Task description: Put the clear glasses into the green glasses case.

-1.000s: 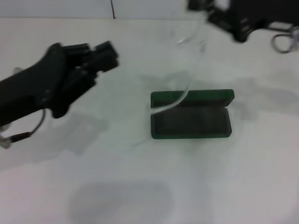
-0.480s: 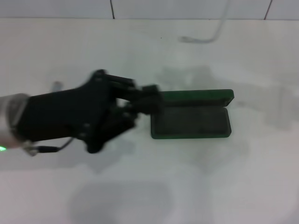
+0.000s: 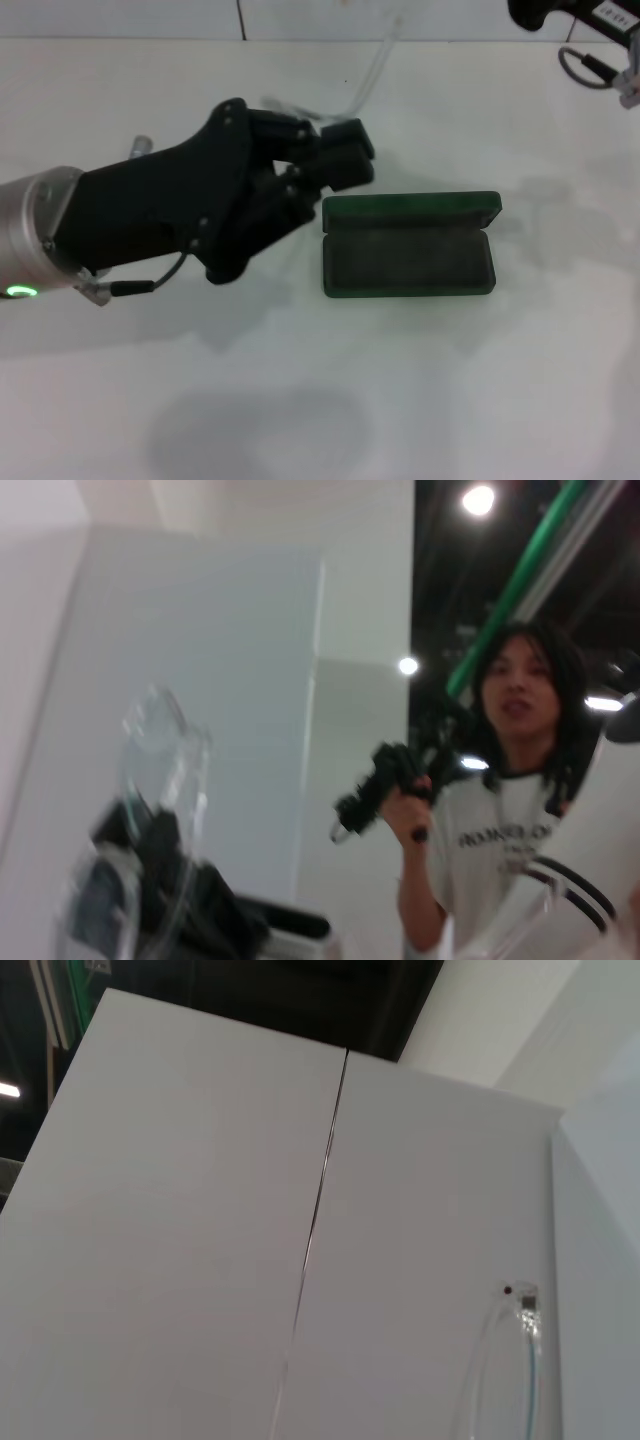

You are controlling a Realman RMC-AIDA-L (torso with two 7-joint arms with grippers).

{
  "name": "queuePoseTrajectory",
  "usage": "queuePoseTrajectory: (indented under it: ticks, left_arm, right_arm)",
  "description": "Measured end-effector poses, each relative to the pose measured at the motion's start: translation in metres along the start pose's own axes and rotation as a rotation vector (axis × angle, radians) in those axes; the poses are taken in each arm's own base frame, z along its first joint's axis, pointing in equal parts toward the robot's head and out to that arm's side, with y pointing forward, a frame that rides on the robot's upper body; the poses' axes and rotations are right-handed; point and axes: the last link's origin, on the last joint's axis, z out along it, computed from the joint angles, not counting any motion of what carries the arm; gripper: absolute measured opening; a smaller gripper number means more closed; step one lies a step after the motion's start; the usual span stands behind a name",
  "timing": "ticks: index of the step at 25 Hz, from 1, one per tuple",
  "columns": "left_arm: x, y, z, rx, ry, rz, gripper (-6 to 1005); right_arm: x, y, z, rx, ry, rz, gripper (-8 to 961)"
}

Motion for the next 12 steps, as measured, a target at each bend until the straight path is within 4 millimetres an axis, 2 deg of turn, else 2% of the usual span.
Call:
queuePoseTrajectory:
  ticks: [12]
  left_arm:
    - [0.001, 0.001, -0.004, 0.024, 0.030, 0.023, 120]
  right_arm:
    - [0.020, 0.010, 0.005, -0.040, 0.089, 0.055, 114]
